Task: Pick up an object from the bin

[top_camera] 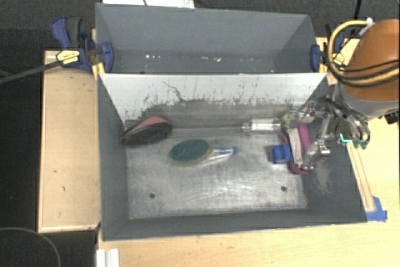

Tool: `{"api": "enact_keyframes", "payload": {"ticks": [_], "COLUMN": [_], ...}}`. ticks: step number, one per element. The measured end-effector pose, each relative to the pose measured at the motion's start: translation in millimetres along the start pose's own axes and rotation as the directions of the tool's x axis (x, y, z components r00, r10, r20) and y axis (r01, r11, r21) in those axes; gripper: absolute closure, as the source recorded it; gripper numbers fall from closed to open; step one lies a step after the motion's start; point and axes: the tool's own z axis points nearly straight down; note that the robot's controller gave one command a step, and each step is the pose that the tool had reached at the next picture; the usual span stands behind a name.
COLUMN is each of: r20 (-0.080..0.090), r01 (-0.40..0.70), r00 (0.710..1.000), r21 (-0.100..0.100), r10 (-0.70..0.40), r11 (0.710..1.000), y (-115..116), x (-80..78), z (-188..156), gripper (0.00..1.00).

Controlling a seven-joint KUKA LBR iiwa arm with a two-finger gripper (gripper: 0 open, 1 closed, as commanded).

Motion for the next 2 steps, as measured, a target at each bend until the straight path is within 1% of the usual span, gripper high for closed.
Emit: {"api": "enact_keyframes", "payload": {"ticks": [1,2], "r20": [0.001,0.011], "r01": [0.311,0.549], "r00": [0.95,0.836], "r21": [-0.001,0.006], "r10": [-0.311,-0.549], "r11": [0.95,0.836], "y": [32.8,161.4], "x": [-43.4,-31.0], "z": [107.6,137.6], "gripper": [0.0,0.0]}}
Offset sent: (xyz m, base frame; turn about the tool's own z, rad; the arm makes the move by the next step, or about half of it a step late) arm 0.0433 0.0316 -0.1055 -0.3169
